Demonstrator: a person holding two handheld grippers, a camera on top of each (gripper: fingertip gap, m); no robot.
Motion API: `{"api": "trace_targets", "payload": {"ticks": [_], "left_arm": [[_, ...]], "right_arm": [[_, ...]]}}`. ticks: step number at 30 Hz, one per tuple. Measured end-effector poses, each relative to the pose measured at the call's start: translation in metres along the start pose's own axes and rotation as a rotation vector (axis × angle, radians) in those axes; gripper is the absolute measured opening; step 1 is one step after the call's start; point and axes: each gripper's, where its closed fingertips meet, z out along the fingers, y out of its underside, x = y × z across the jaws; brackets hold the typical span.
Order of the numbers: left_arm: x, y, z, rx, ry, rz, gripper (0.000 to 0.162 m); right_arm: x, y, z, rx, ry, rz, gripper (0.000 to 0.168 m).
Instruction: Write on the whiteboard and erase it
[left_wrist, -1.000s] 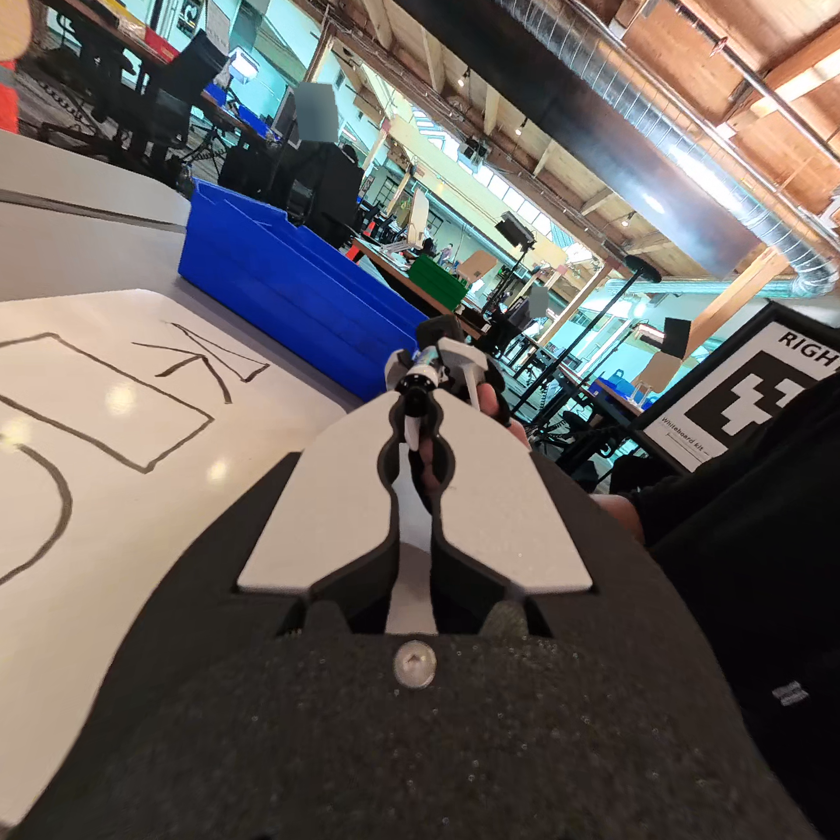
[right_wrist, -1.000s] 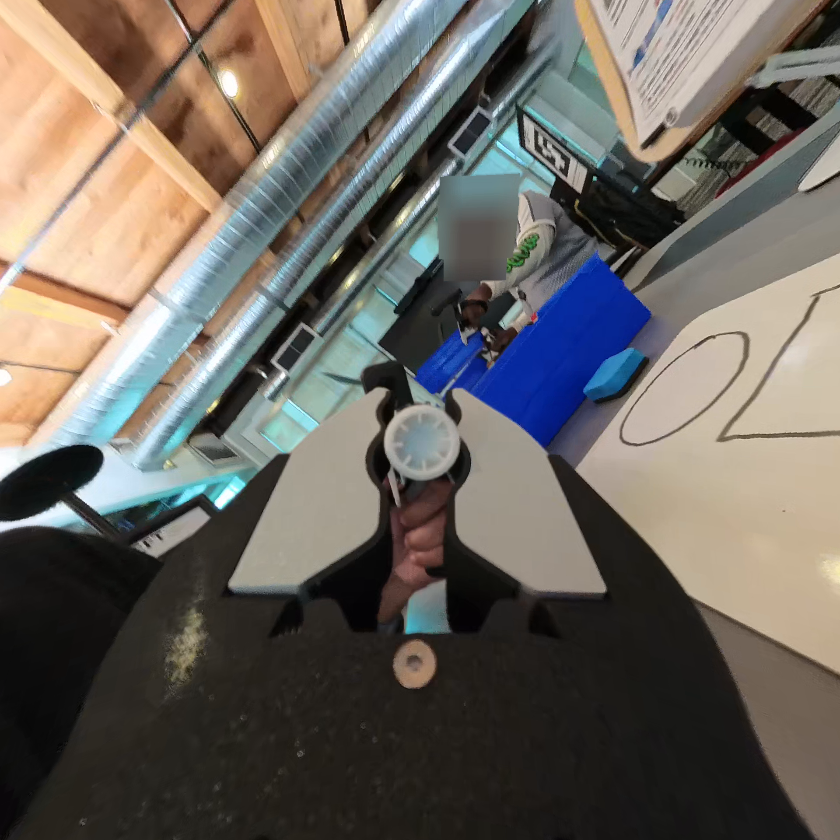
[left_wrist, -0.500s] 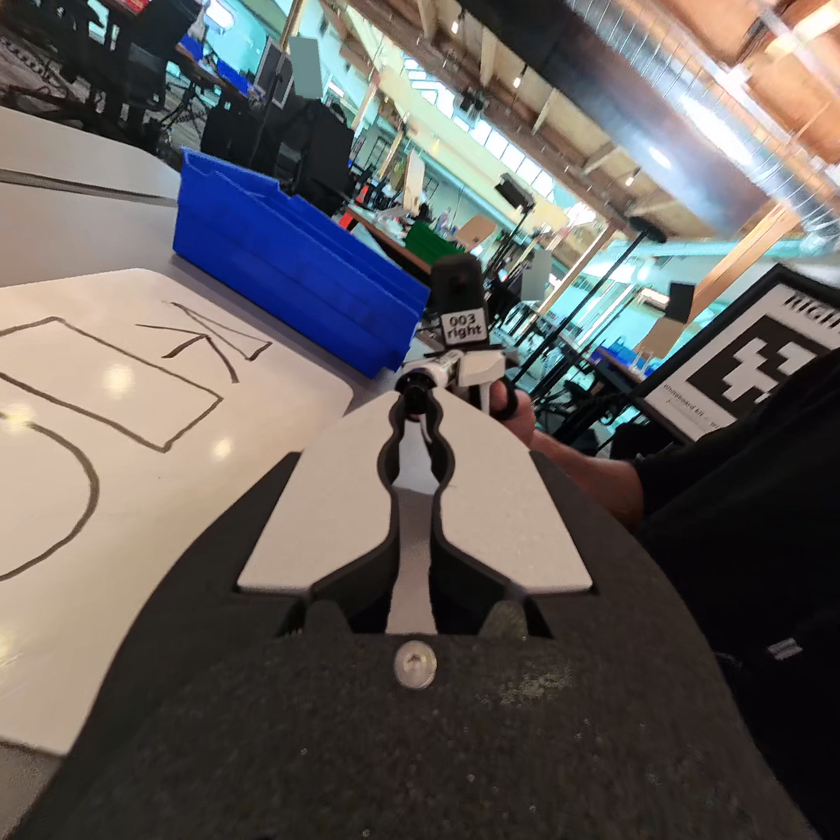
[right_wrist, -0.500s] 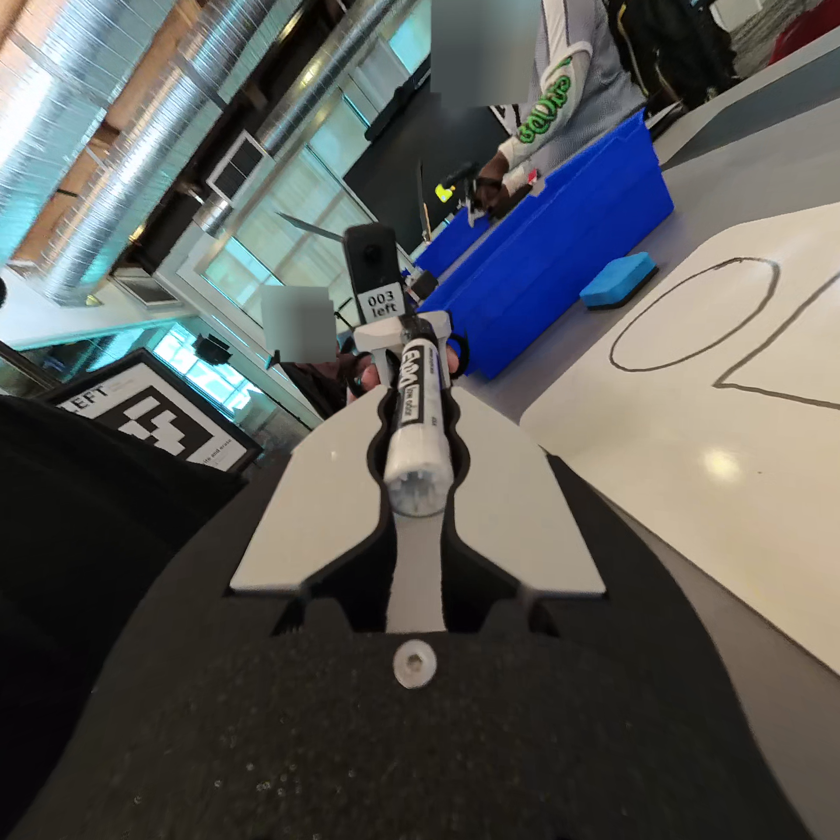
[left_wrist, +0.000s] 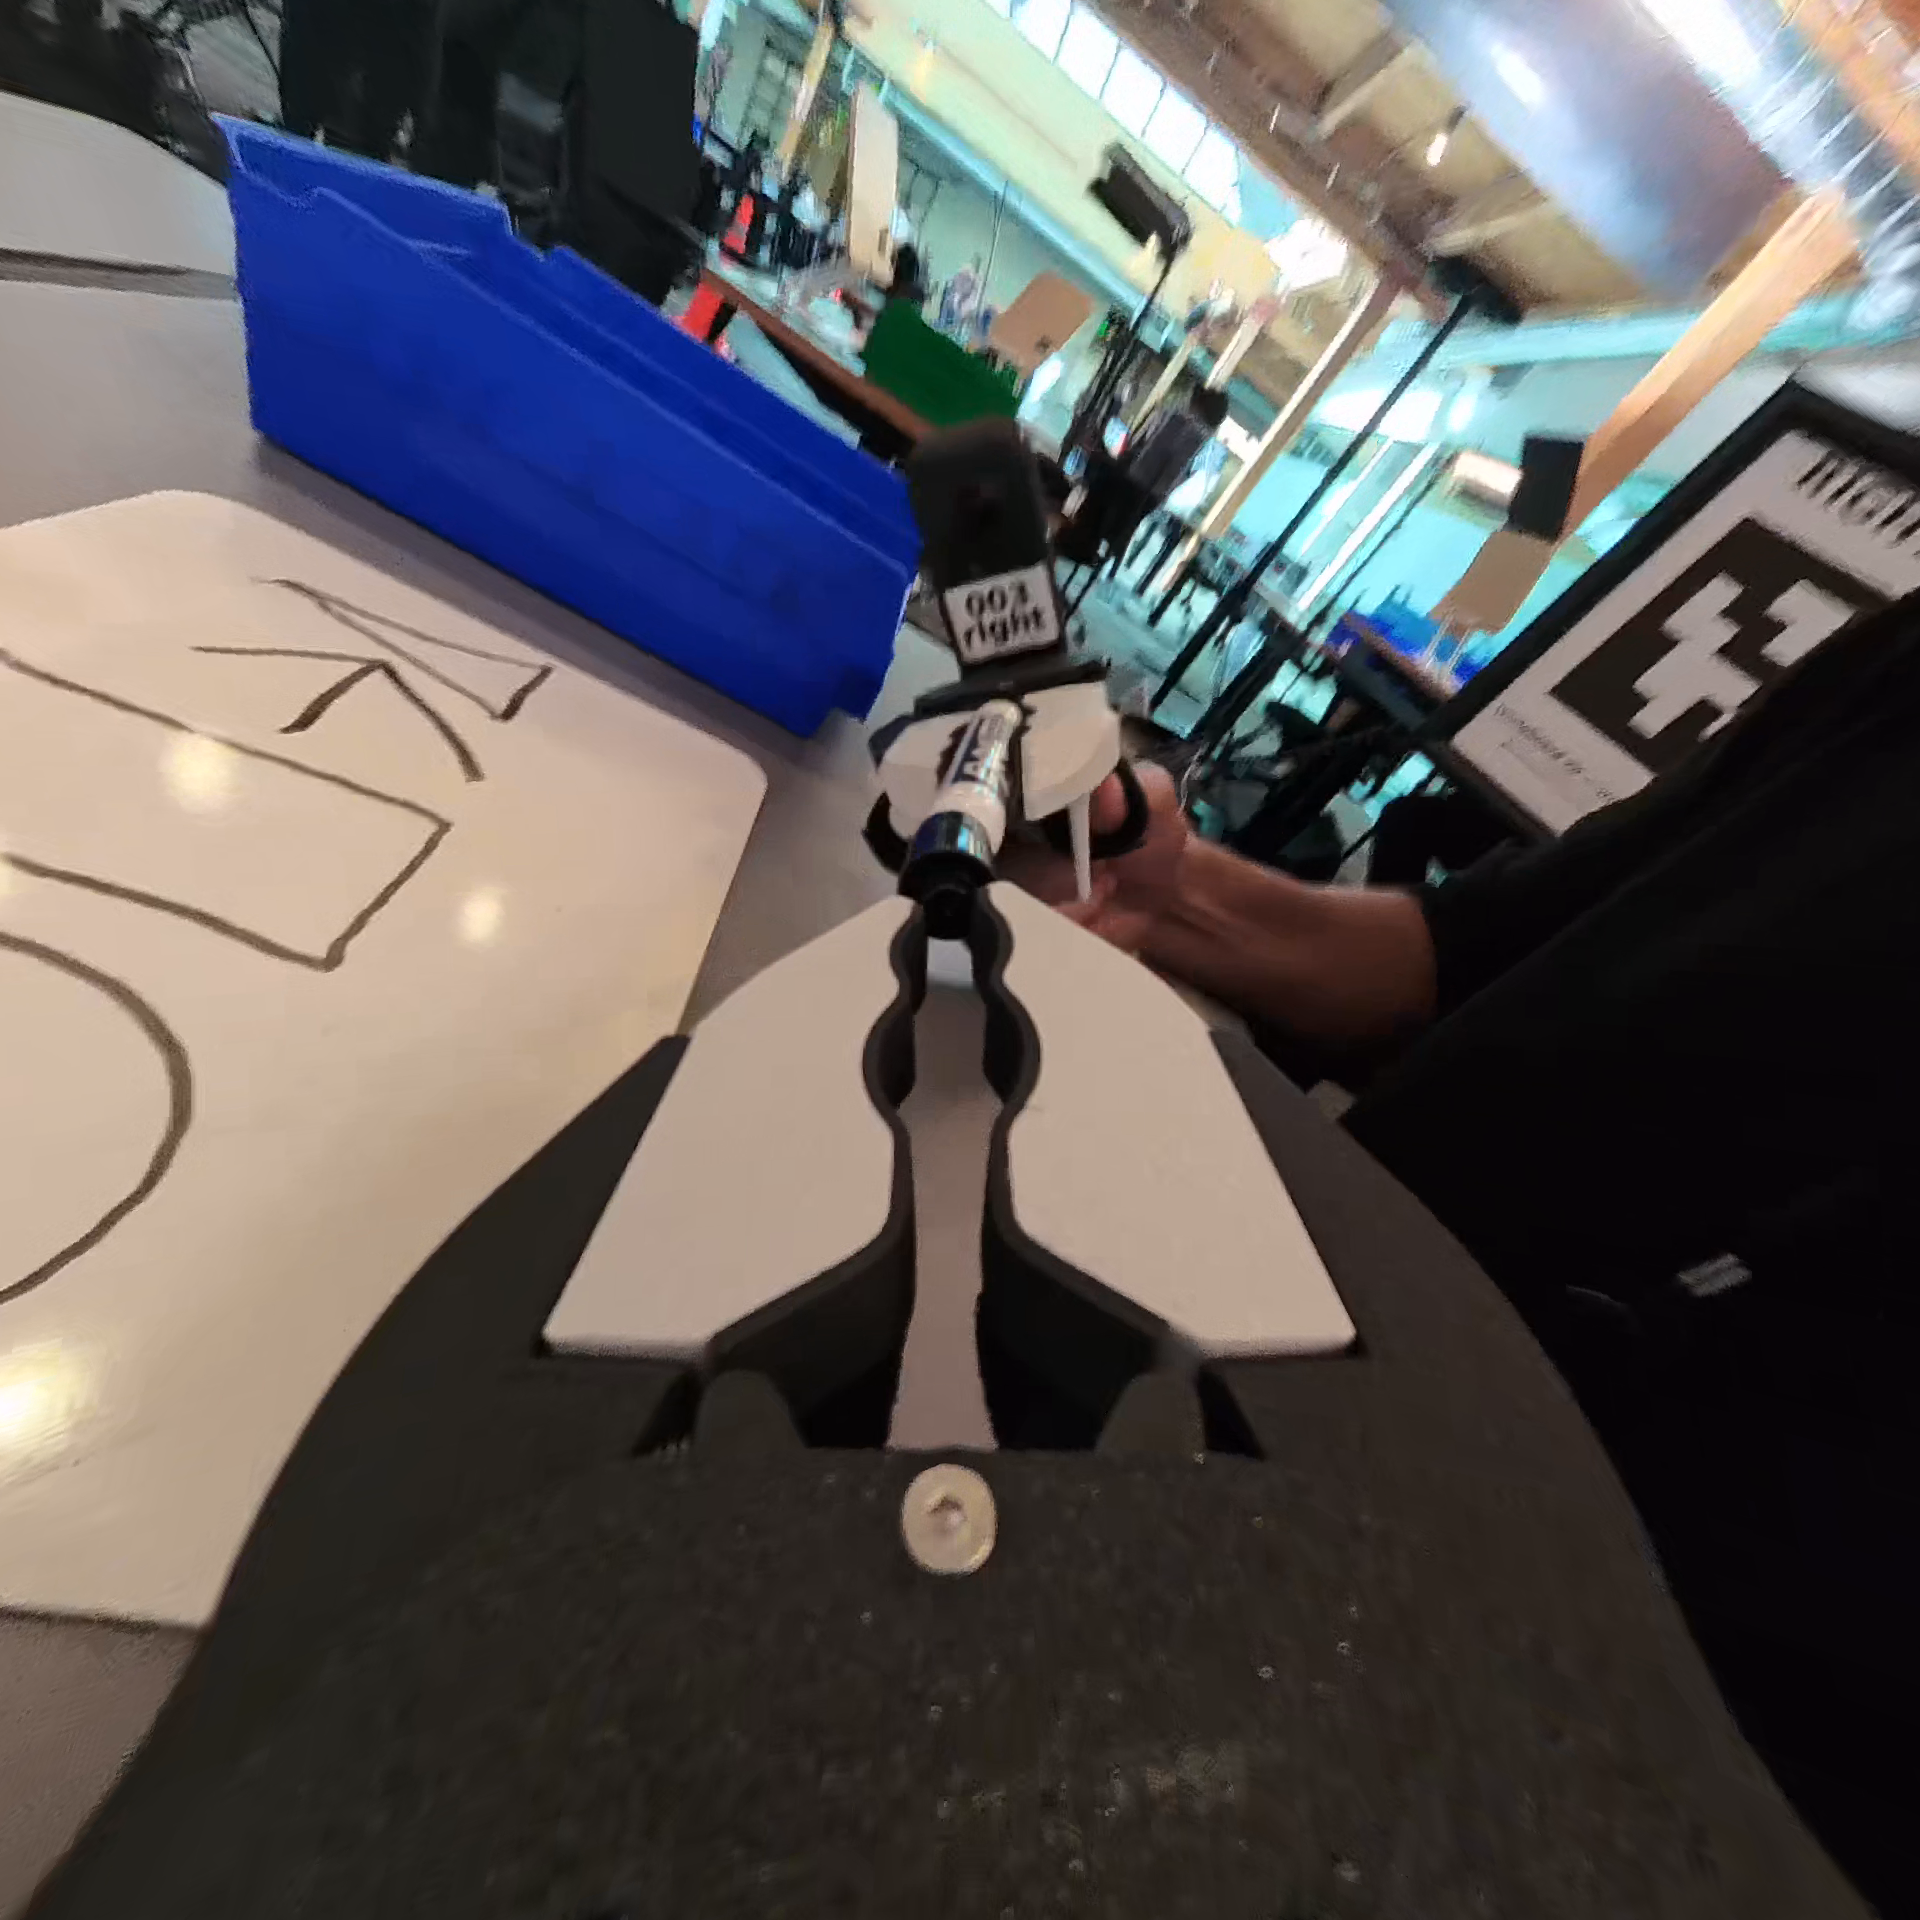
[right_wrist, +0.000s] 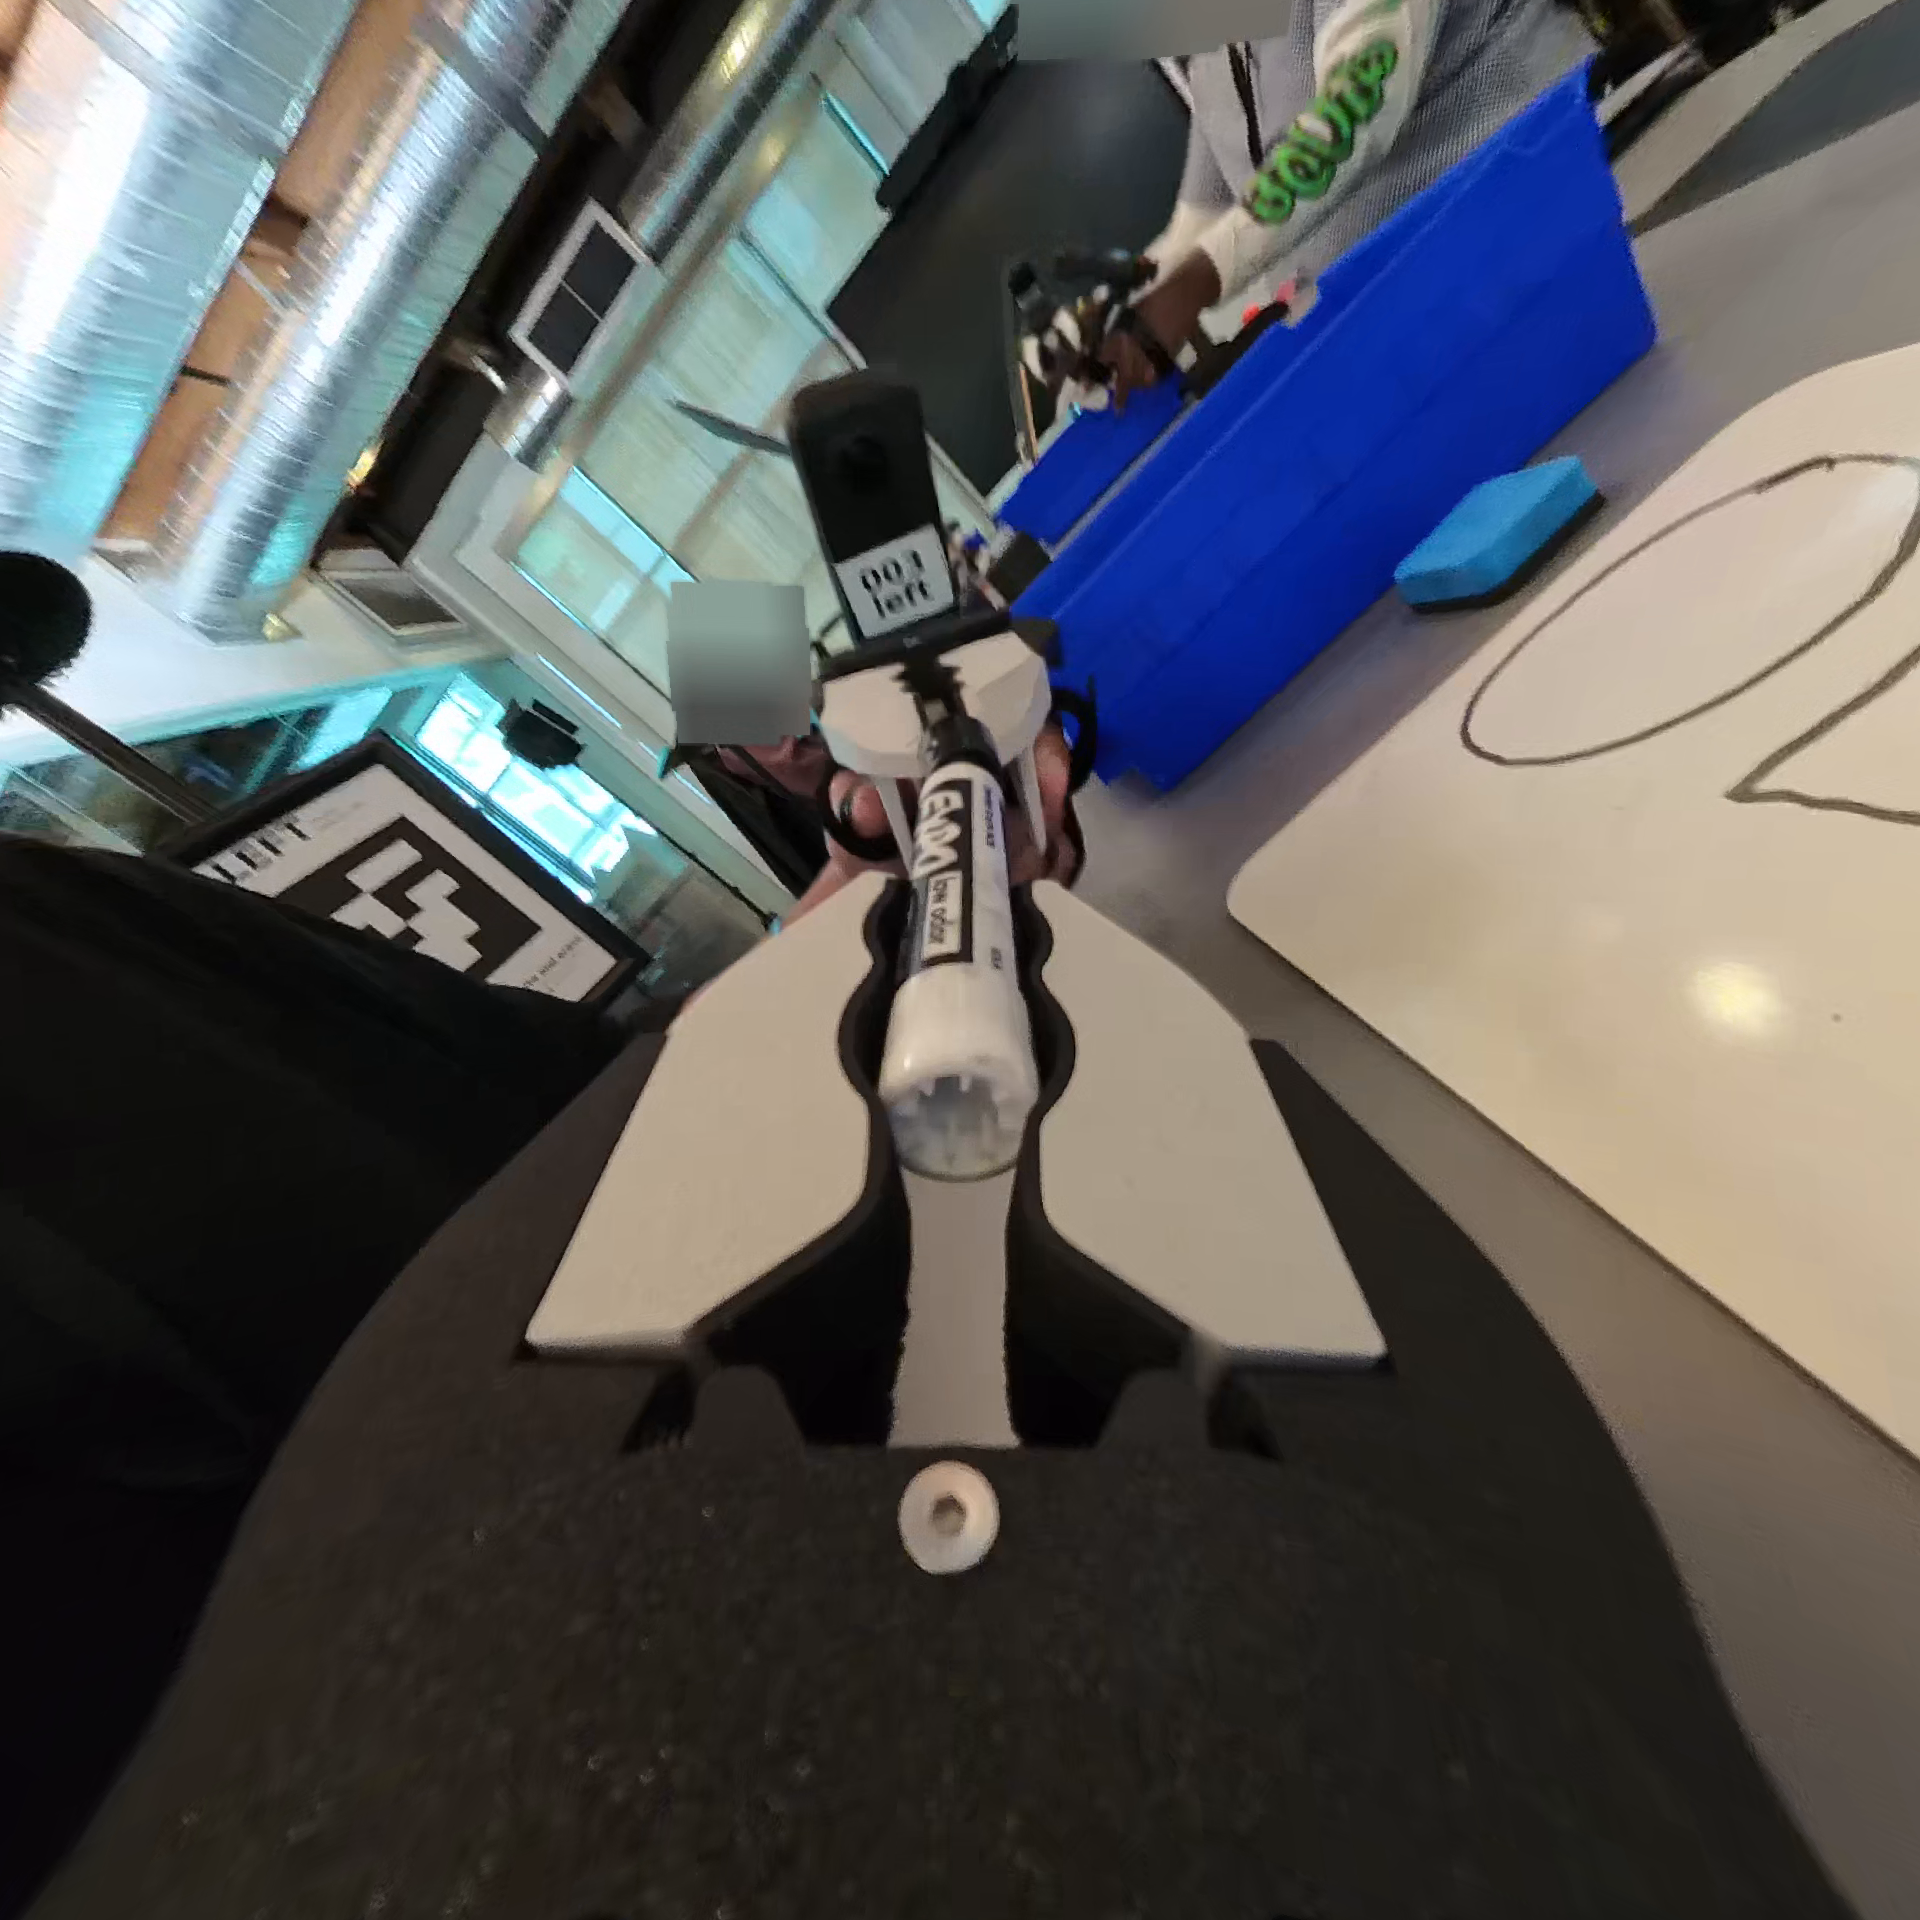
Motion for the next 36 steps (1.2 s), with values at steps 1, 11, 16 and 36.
{"api": "trace_targets", "payload": {"ticks": [1,11,16,36], "left_arm": [[-0.003,0.008,0.000,-0.060,-0.027,0.024,0.008],[-0.003,0.014,0.001,-0.102,-0.010,0.026,0.007],[-0.002,0.014,0.003,-0.092,-0.007,0.037,0.007],[-0.029,0.013,-0.045,0.169,-0.484,-0.010,0.059]], "right_arm": [[0.003,0.004,0.000,-0.027,0.012,-0.004,0.020],[0.006,0.012,-0.002,-0.067,-0.009,0.014,0.020],[0.006,0.013,0.002,-0.063,-0.022,0.025,0.020],[-0.025,-0.069,-0.070,-0.036,0.531,-0.482,0.019]]}}
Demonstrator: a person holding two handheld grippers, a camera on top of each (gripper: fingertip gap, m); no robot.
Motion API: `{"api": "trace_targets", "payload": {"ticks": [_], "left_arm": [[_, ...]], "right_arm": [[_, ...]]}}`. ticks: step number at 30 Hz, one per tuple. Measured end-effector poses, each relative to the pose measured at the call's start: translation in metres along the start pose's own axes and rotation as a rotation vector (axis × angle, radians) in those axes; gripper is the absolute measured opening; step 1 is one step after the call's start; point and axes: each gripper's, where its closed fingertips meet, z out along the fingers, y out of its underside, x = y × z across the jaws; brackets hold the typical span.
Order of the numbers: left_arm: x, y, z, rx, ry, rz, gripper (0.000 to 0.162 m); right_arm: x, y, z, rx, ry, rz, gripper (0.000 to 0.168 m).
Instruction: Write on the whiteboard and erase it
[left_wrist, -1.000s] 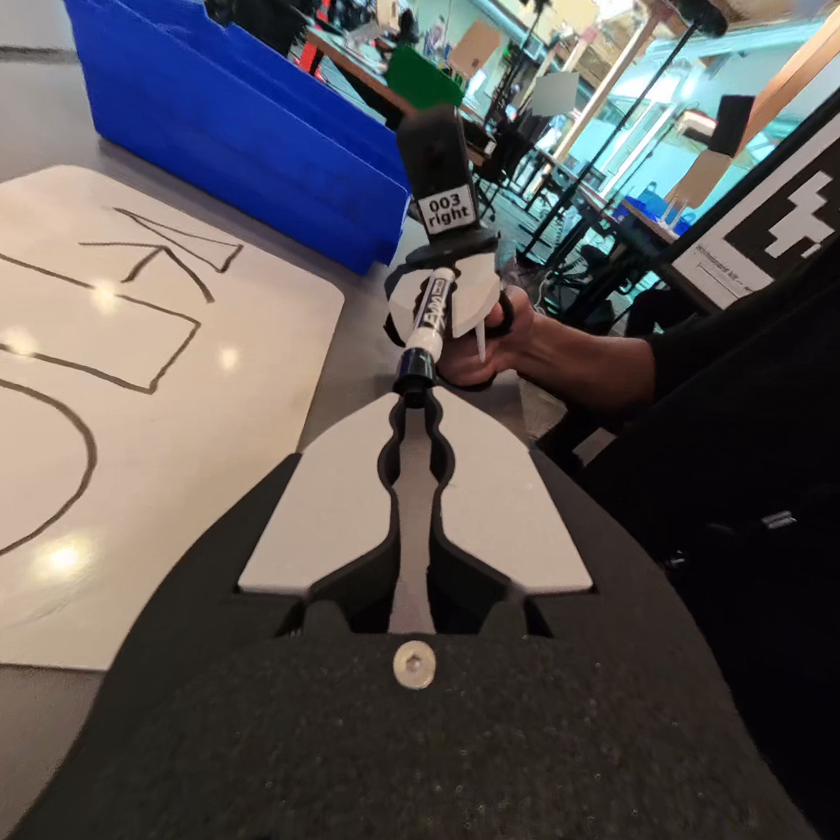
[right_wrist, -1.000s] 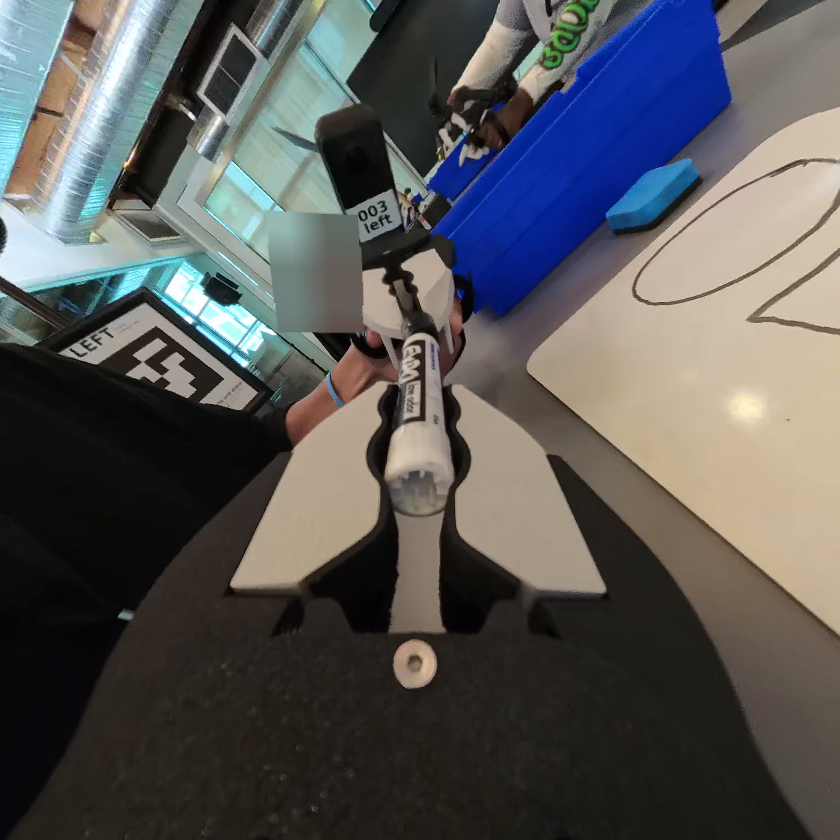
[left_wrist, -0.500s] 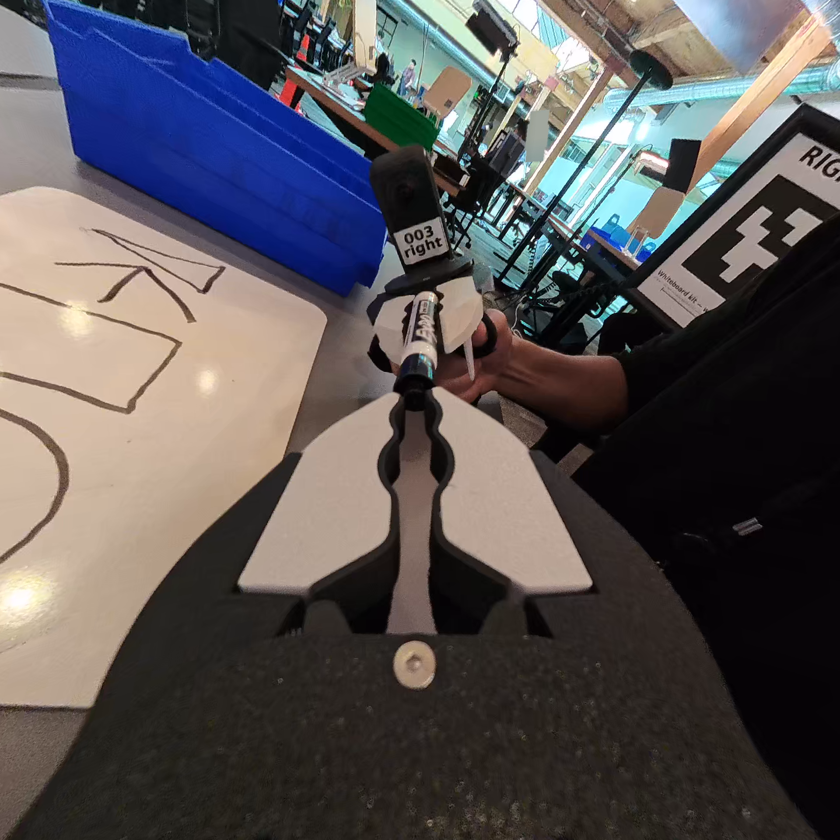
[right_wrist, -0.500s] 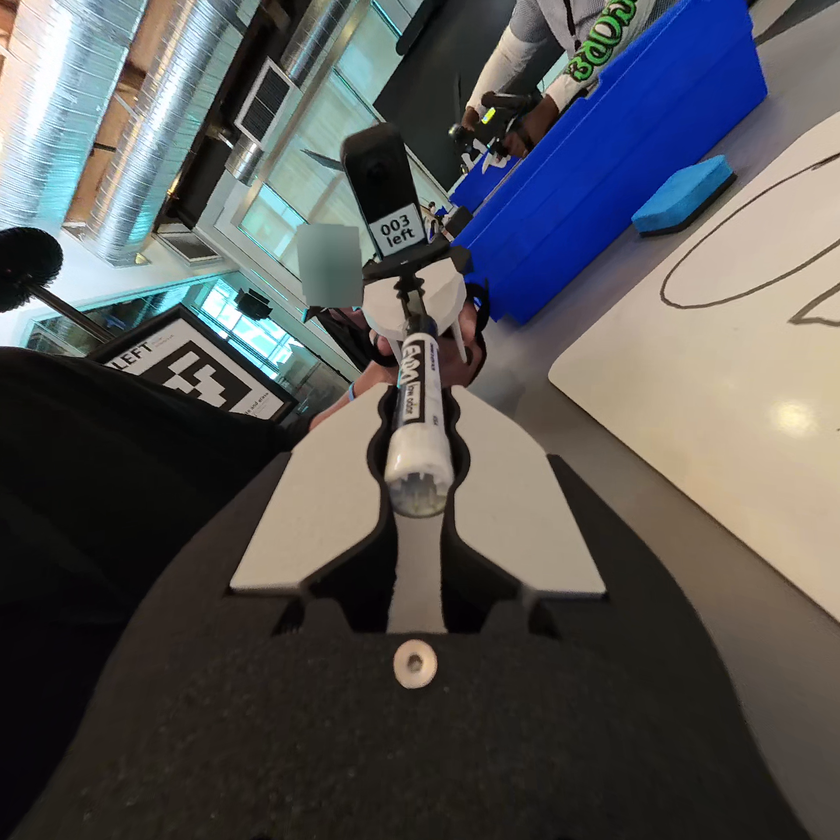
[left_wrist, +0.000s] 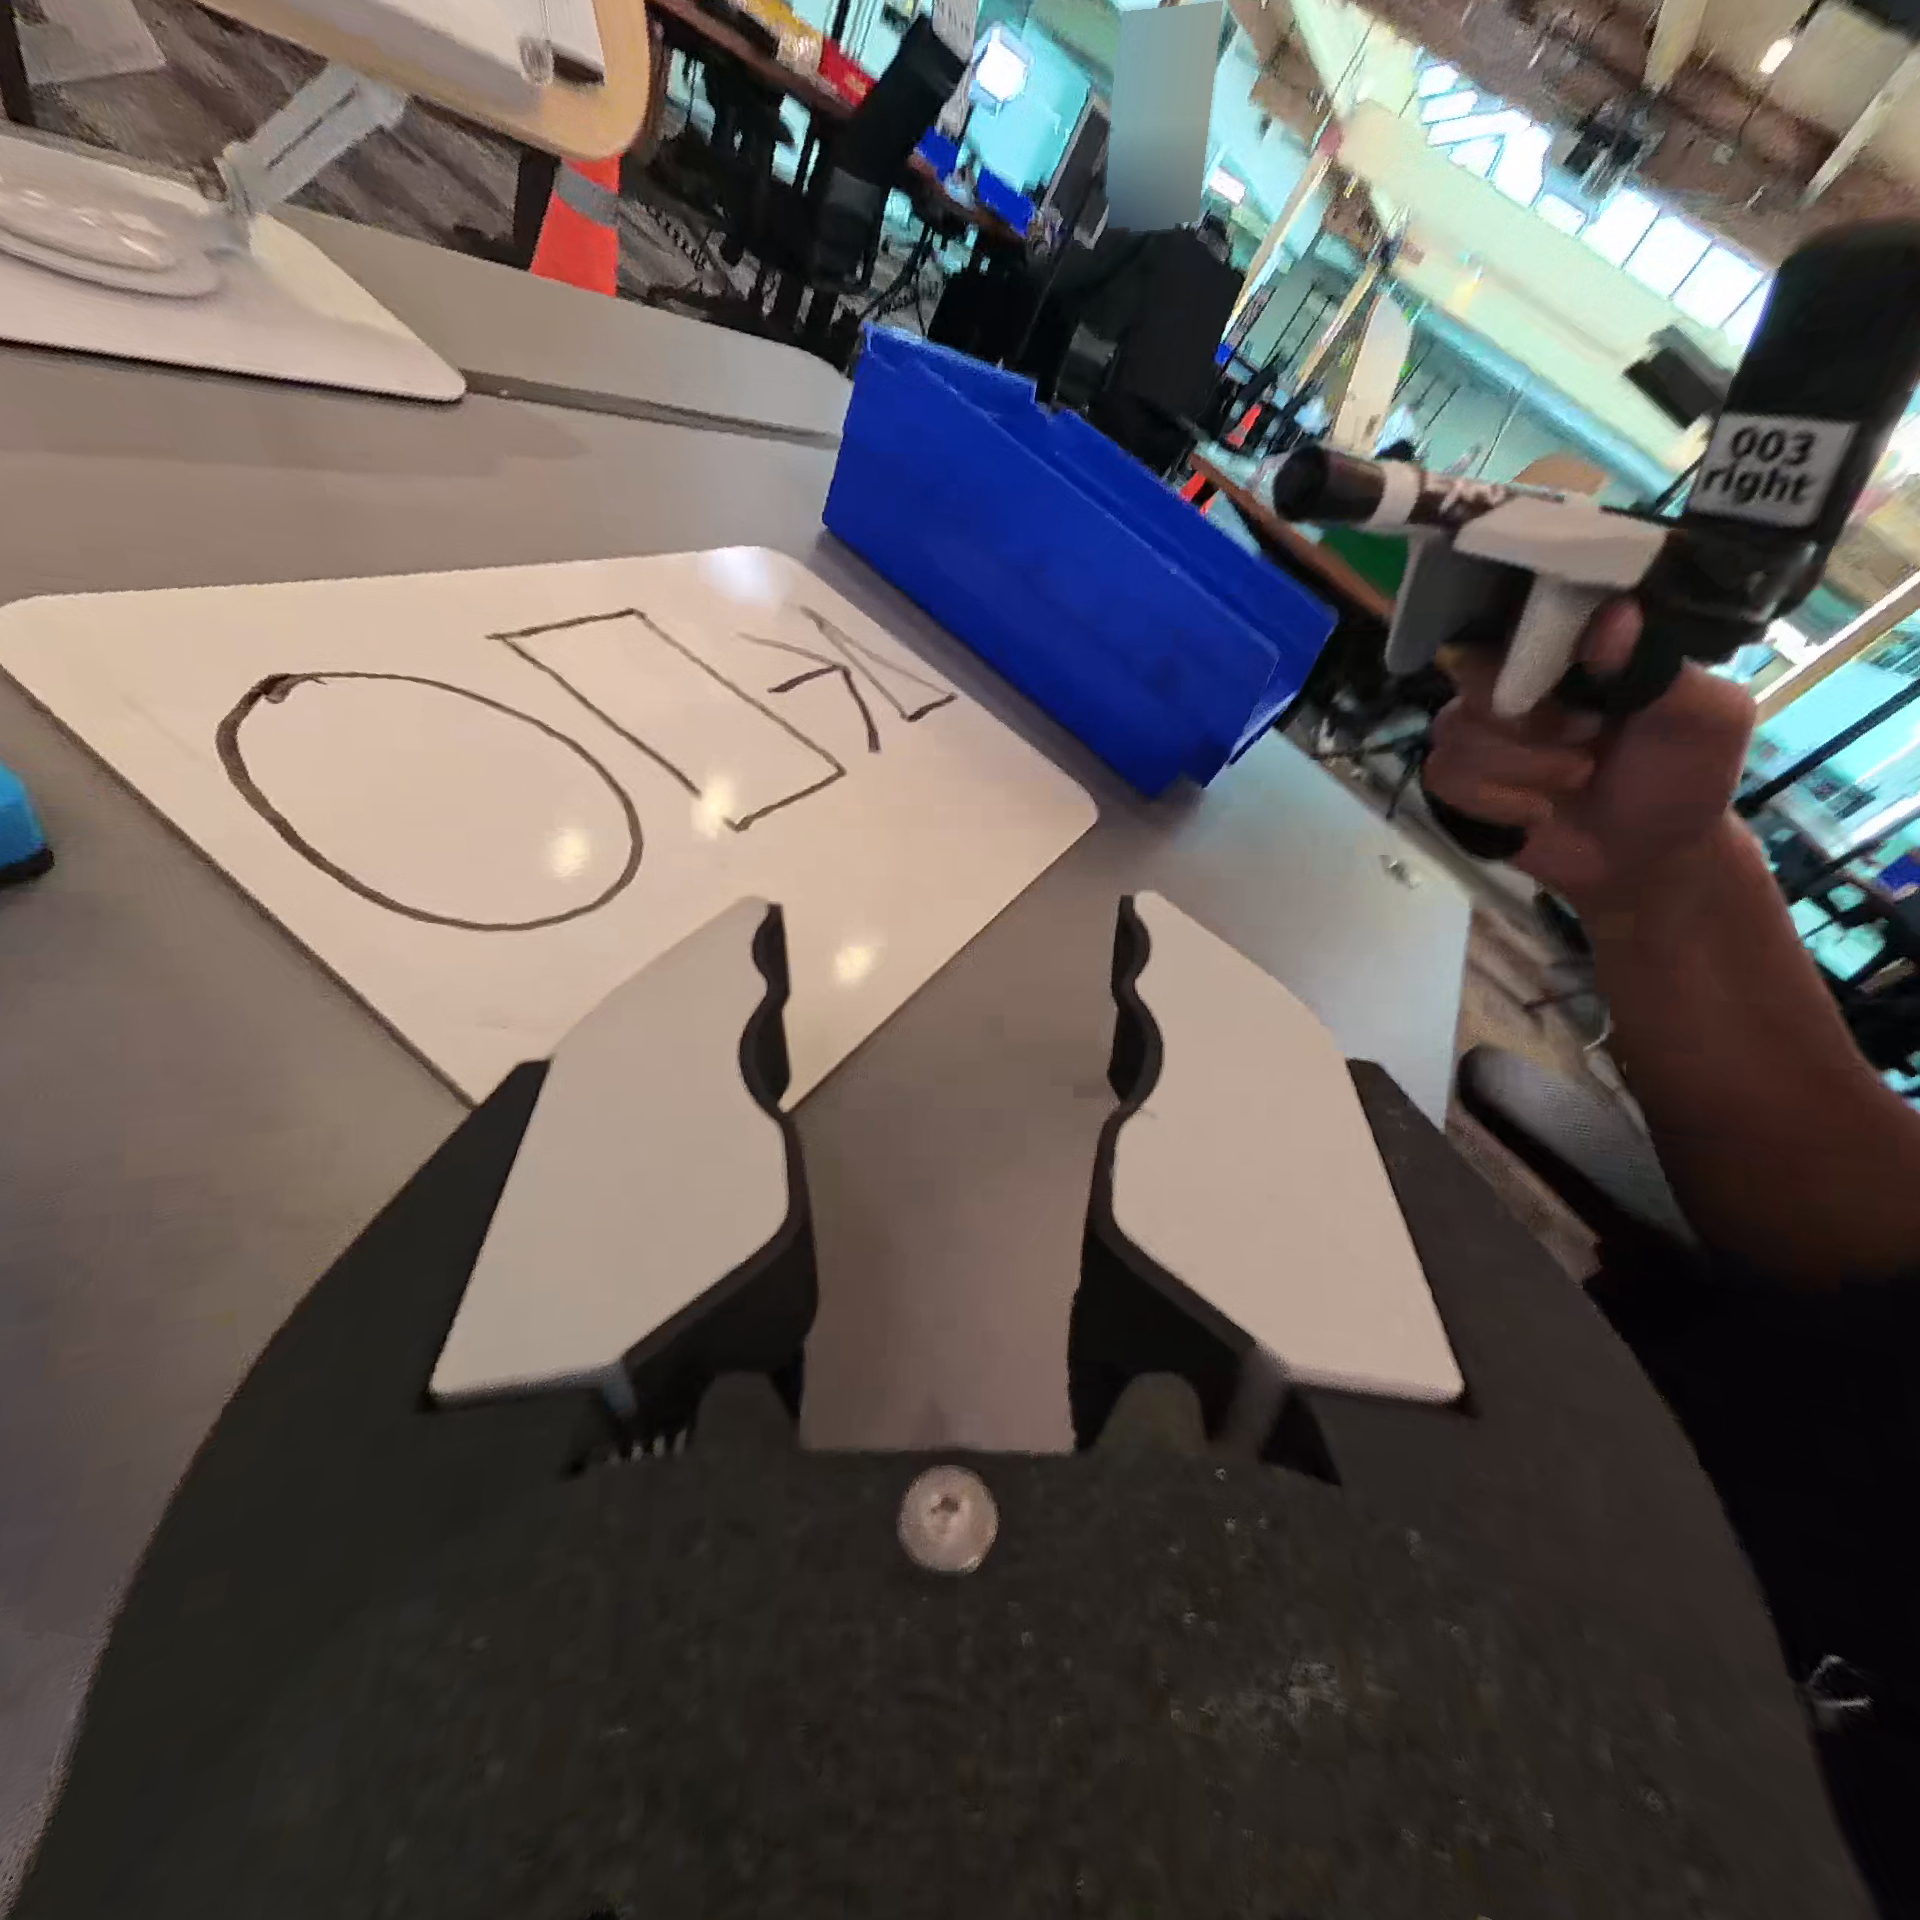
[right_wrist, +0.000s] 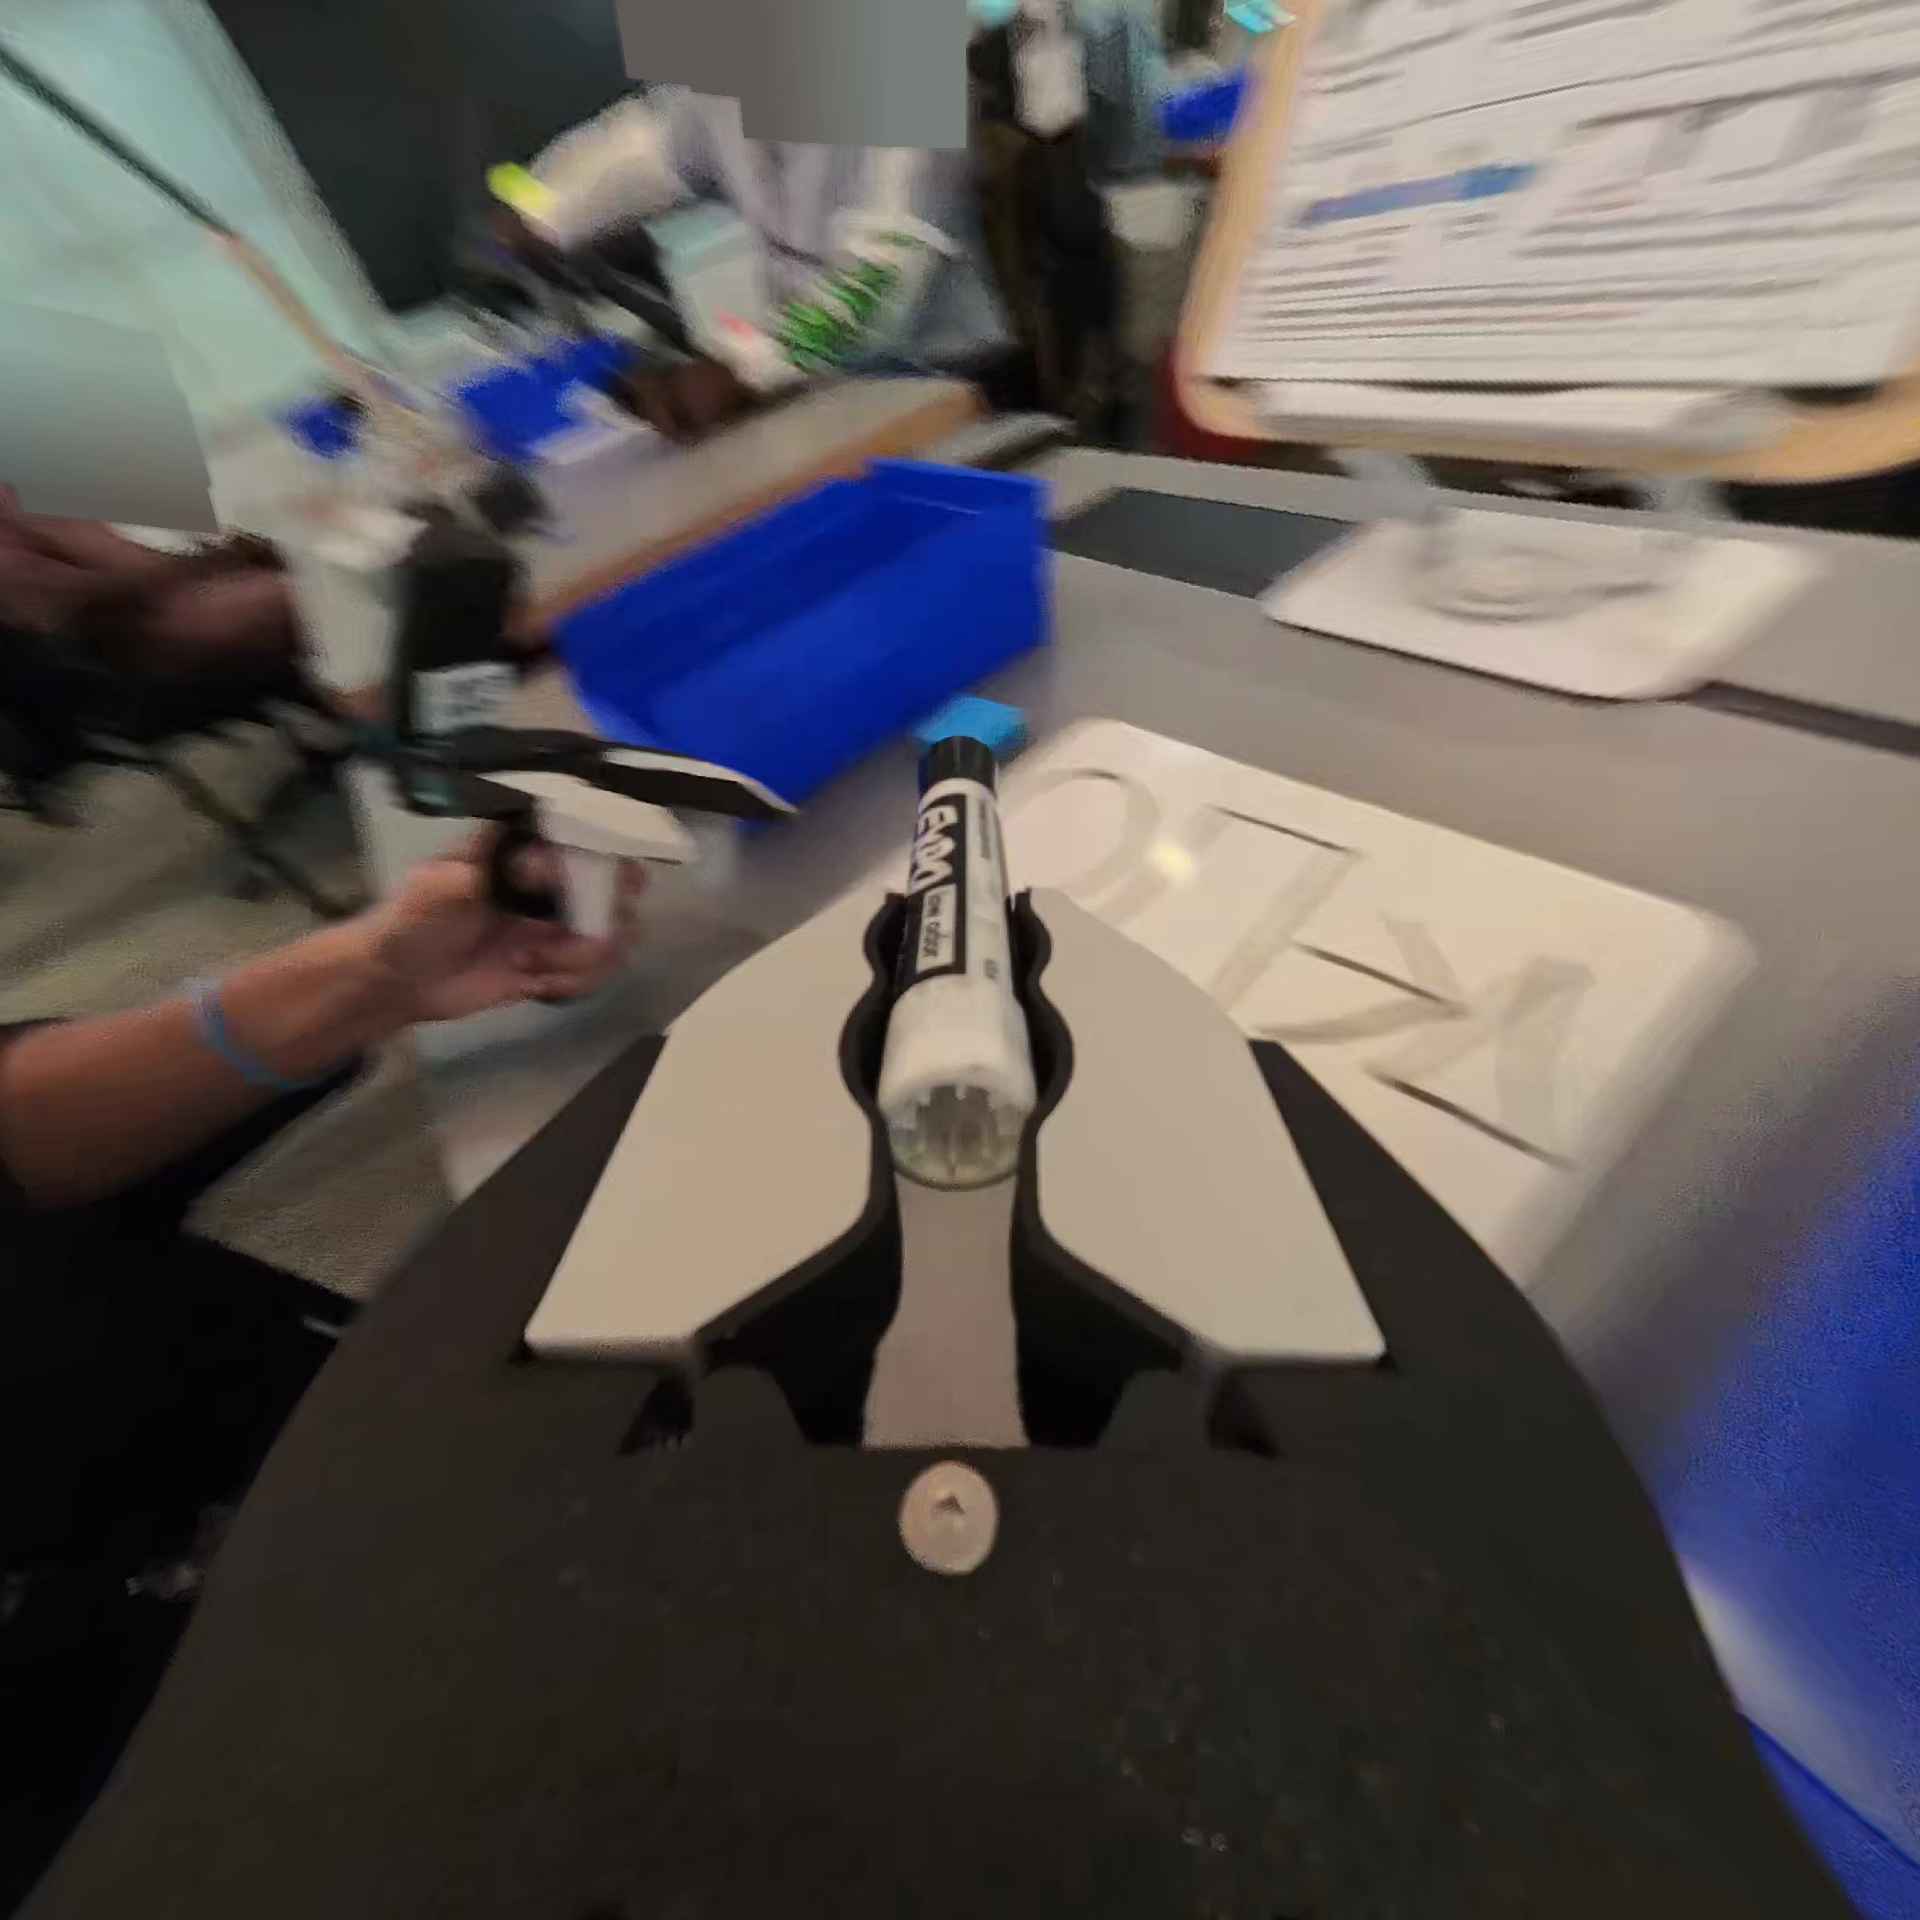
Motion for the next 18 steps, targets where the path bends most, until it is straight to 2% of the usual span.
{"api": "trace_targets", "payload": {"ticks": [1,3,5,6,8,10,12,15,18], "left_arm": [[0.002,-0.003,-0.002,0.023,0.026,-0.022,0.057],[0.000,-0.004,-0.004,0.027,0.061,-0.079,0.053],[-0.003,-0.002,-0.002,0.023,0.090,-0.138,0.053],[-0.003,-0.001,0.000,0.014,0.111,-0.169,0.053],[0.000,0.002,0.006,-0.009,0.147,-0.204,0.054],[0.006,0.004,0.011,-0.025,0.172,-0.213,0.054],[0.013,0.008,0.014,-0.049,0.202,-0.213,0.054],[0.017,0.014,0.016,-0.079,0.197,-0.184,0.054],[0.017,0.020,0.018,-0.109,0.183,-0.152,0.054]], "right_arm": [[0.020,-0.013,-0.025,-0.077,0.107,-0.021,0.019],[0.073,-0.022,-0.081,-0.343,0.341,-0.015,0.020],[0.134,-0.016,-0.130,-0.651,0.573,0.022,0.020],[0.156,-0.008,-0.140,-0.785,0.598,0.092,0.020],[0.186,0.013,-0.133,-0.967,0.520,0.234,0.020],[0.214,0.036,-0.128,-1.142,0.522,0.286,0.020],[0.230,0.055,-0.113,-1.232,0.496,0.335,0.020],[0.249,0.075,-0.094,-1.296,0.502,0.360,0.020],[0.276,0.067,-0.069,-1.187,0.558,0.368,0.021]]}}
